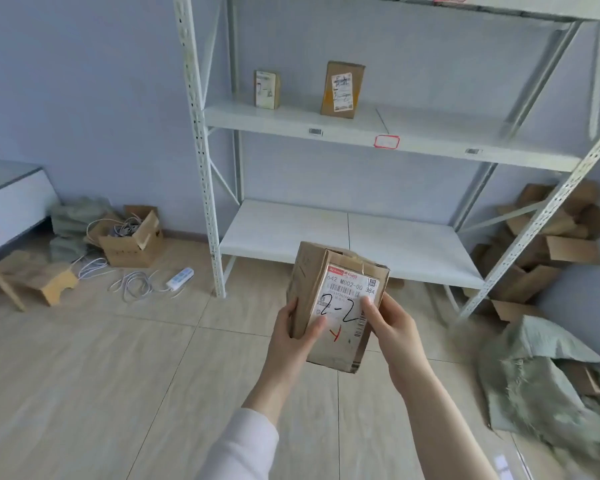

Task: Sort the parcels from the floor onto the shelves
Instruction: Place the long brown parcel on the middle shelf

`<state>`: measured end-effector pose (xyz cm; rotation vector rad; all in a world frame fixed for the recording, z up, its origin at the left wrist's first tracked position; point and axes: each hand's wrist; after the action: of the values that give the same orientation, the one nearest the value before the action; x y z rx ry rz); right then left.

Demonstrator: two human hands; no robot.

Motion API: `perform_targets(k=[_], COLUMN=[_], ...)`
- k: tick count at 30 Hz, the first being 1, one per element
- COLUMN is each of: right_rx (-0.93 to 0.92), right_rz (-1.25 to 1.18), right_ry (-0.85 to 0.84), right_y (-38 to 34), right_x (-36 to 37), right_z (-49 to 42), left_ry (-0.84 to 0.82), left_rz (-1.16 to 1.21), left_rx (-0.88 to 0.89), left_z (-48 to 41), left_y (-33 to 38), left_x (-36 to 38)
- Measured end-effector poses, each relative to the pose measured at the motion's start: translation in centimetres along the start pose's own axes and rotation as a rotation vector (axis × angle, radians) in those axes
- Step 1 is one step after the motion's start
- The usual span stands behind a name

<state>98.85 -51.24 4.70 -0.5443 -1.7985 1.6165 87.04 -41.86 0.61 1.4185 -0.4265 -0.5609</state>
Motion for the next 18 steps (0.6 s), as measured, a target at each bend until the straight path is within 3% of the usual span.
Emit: perform_targets(k=[18], right_rx=[-0.244], right_rz=[-0.149], right_ry=[0.025], right_y=[-9.7], right_x=[-10.1], right_z=[-14.3], left_ry=[-0.163], left_rz=[-0.103], left_rx=[0.333], left_z=[-13.6], left_y=[12.0], left_x=[13.2])
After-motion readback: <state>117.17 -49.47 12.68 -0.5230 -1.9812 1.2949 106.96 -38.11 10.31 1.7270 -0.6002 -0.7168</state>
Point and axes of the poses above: each hand's wrist, its own z-axis away from the middle knuckle, its own x-axis out of the palm, y = z × x, and after that the axes turned 12 degrees about -z, right-handed
